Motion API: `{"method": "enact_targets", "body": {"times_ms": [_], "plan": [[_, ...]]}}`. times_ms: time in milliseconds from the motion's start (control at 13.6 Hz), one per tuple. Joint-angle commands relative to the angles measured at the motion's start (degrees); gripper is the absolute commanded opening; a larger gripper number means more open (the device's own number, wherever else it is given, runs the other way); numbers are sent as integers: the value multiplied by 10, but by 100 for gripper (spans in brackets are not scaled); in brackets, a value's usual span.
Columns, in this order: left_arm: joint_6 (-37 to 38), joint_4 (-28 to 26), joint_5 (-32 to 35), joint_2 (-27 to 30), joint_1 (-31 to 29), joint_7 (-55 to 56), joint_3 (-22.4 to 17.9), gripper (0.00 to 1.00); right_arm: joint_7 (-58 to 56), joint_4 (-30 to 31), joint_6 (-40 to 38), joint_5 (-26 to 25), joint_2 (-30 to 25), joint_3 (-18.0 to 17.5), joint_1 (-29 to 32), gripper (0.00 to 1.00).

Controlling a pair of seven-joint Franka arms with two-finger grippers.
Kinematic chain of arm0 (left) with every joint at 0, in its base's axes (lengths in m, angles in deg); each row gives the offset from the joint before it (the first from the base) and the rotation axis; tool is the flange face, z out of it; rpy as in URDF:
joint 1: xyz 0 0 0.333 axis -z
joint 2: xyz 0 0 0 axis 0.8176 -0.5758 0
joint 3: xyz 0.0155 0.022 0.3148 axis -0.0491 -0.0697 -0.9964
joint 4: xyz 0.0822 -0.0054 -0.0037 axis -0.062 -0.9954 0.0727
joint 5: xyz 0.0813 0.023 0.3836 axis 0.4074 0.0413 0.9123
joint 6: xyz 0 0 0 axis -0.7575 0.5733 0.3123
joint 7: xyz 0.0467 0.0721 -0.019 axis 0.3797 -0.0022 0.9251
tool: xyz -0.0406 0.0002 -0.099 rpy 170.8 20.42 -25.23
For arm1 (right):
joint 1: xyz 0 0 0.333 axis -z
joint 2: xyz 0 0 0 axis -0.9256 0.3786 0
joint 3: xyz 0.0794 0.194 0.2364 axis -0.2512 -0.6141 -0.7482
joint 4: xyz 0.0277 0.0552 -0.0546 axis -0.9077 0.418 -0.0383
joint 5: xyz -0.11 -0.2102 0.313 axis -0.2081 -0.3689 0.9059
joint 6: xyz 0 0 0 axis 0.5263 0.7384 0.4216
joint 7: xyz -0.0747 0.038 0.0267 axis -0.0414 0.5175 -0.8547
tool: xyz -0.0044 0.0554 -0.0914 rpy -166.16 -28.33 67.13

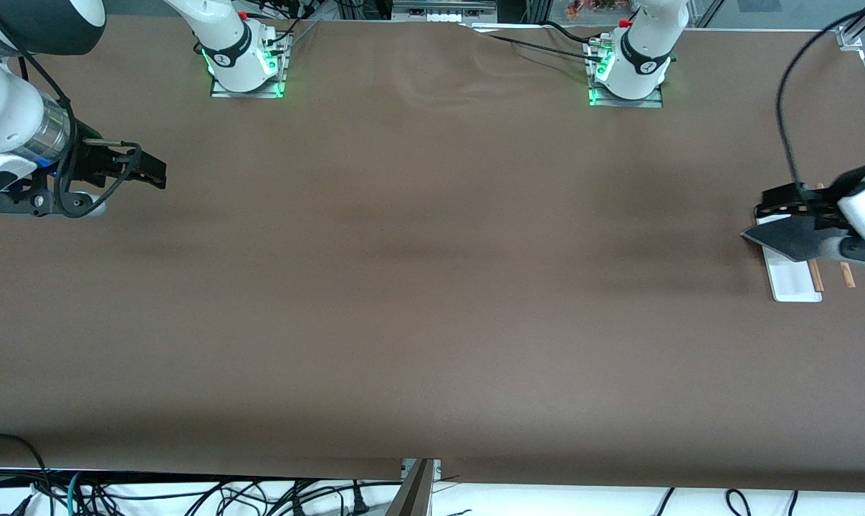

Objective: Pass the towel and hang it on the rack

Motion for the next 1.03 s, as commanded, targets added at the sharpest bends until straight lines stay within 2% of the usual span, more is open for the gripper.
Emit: {"method": "enact_targets", "body": {"times_ms": [0, 147, 294, 588, 956], "plan": [[-58, -67, -64, 67, 96, 40, -124, 100, -10, 22, 10, -2, -20, 2, -1, 99], [-100, -117, -68, 103, 192, 31, -238, 100, -10, 22, 8, -2, -20, 2, -1, 100], [-107, -153, -63, 135, 263, 28, -304, 100, -10, 22, 8, -2, -20, 2, -1, 99], [-179, -253, -59, 199, 290, 28, -313, 100, -10, 22, 7, -2, -20, 2, -1, 100], [-182, -255, -67, 199, 289, 28, -315, 100, -10, 21, 6, -2, -20, 1, -1, 99]]}}
